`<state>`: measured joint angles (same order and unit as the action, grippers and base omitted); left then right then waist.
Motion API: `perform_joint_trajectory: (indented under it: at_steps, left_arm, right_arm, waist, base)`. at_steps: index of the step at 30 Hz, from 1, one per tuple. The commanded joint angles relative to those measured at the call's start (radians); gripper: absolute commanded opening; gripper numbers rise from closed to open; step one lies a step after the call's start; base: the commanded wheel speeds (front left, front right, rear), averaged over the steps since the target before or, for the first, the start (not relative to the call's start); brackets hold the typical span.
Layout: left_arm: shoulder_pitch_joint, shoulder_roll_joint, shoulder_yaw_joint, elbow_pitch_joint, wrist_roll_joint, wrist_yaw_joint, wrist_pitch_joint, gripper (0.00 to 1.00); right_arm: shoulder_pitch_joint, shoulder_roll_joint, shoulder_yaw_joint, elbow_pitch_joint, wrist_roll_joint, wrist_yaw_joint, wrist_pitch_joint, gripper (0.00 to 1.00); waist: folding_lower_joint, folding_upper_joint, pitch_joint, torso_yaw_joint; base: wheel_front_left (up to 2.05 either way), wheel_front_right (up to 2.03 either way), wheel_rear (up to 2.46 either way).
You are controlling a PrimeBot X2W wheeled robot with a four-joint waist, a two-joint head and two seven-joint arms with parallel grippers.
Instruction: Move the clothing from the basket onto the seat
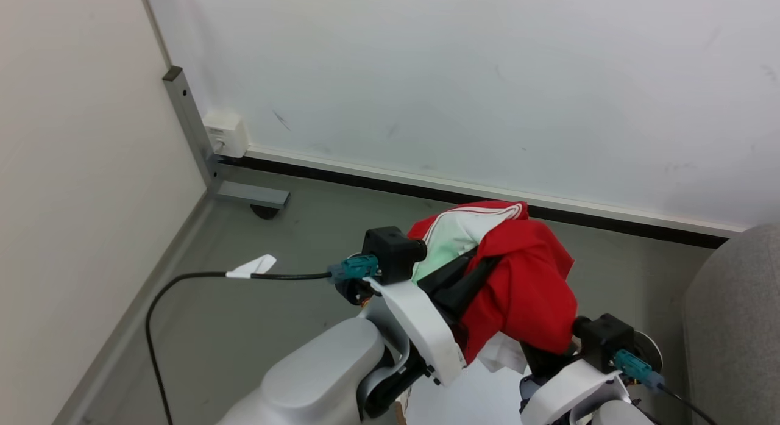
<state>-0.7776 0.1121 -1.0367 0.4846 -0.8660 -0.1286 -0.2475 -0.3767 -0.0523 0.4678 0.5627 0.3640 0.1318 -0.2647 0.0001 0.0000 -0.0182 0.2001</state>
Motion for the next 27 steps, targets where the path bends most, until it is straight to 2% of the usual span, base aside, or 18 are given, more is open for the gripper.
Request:
perform_joint_trajectory:
  at_steps: [1,6,7,8,9,16,27]
  left_arm:
    - [0.012,0.008,0.005,0.007,-0.005,-0.002,-0.006,0.0]
    - [0.021,0.009,0.013,0.019,-0.012,-0.002,-0.01,0.0]
    - [0.022,0.006,0.012,0.018,-0.014,-0.002,-0.01,0.11]
    - [0.023,0.006,0.006,0.014,-0.014,-0.003,-0.01,0.41]
    - [0.024,0.005,-0.001,0.007,-0.017,-0.003,-0.01,1.0]
    - [0.032,0.024,-0.006,-0.019,-0.016,-0.003,-0.016,1.0]
    - [0.061,0.068,0.034,-0.104,0.04,-0.002,-0.017,1.0]
  right_arm:
    - [0.022,-0.005,-0.015,-0.024,0.011,-0.002,0.001,0.0]
    - [0.082,-0.004,-0.072,-0.112,0.041,-0.002,0.001,0.0]
    - [0.091,-0.004,-0.082,-0.128,0.047,-0.002,0.001,0.0]
    - [0.097,-0.005,-0.088,-0.14,0.054,-0.002,0.001,0.0]
    - [0.103,-0.006,-0.097,-0.151,0.057,-0.002,0.001,0.0]
    - [0.11,-0.021,-0.163,-0.226,0.062,-0.002,0.001,0.0]
    - [0.147,-0.072,-0.301,-0.329,0.056,-0.002,0.0,0.0]
  waist:
    - [-0.0001,0.0,0.002,-0.005]
    - [-0.0001,0.0,0.004,-0.028]
    - [-0.0001,0.0,0.005,-0.035]
    - [-0.0001,0.0,0.007,-0.043]
    - [-0.0001,0.0,0.008,-0.052]
    - [-0.0001,0.0,0.021,-0.141]
    - [-0.0001,0.0,0.065,-0.336]
  base:
    - [0.0,0.0,0.0]
    - [0.0,0.0,0.0]
    - [0.0,0.0,0.0]
    - [0.0,0.0,0.0]
    - [0.0,0.0,0.0]
    - [0.0,0.0,0.0]
    - [0.0,0.0,0.0]
